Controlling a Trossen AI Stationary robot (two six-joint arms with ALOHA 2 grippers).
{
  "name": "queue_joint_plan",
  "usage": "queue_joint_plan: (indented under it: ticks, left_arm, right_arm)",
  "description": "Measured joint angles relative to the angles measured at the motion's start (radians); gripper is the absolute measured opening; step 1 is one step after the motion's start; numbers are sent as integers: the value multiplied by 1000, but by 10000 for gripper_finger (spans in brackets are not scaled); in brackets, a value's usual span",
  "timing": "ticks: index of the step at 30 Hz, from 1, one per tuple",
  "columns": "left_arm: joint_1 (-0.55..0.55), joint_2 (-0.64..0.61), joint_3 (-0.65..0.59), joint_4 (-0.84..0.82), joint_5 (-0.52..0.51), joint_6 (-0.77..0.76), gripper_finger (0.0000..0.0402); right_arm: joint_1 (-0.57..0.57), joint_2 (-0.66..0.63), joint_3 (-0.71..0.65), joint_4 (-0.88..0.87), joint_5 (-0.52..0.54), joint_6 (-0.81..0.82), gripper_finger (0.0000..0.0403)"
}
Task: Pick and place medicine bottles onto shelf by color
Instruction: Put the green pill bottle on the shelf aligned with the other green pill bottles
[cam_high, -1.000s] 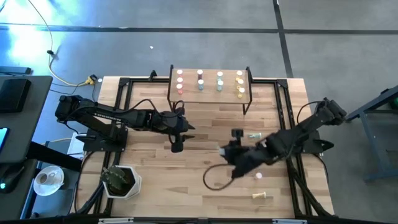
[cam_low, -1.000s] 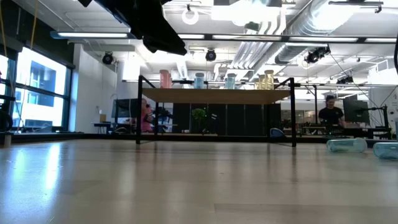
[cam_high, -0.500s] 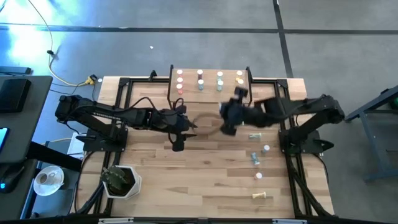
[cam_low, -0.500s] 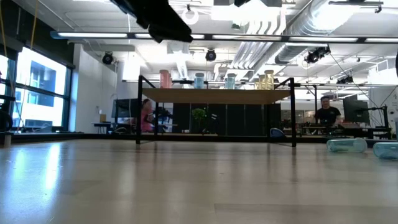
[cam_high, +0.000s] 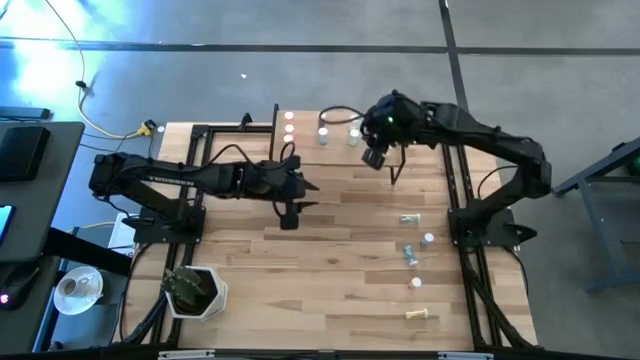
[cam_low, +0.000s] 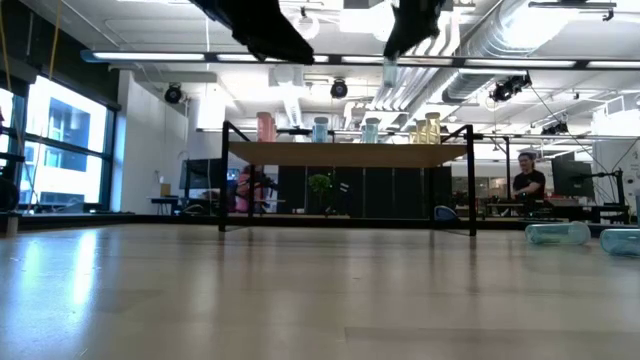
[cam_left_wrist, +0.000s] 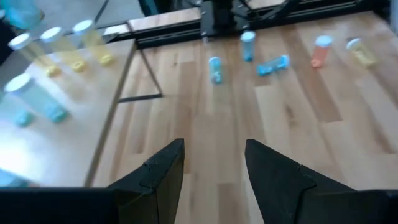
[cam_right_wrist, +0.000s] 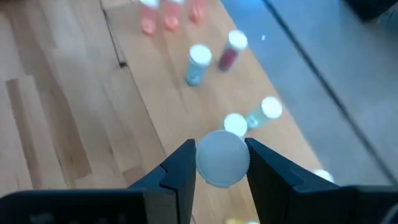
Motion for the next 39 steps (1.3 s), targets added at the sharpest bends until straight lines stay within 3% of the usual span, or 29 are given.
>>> queue_joint_plan:
  ticks: [7,11,17,23,29,35,39]
  left_arm:
    - [70,0,0,-7,0,16,161]
    - [102,0,0,-7,0,27,161]
    - [142,0,0,-7,0,67,161]
    - [178,0,0,-6,0,78,161]
    - [205,0,0,-5,1,94,161]
    - [227,0,0,-5,3,94,161]
    - [230,0,0,-5,2,94,161]
  right_arm:
    - [-82,1,-202,174,-163,-6,113]
    - [-88,2,-256,205,-174,20,113]
    - [-96,3,-256,261,-177,4,113]
    - [-148,10,-256,319,-251,-8,113]
    - [-187,24,-185,250,-331,-13,113]
    - [-164,80,-49,116,-347,-18,113]
    - [-161,120,-28,78,-346,-9,113]
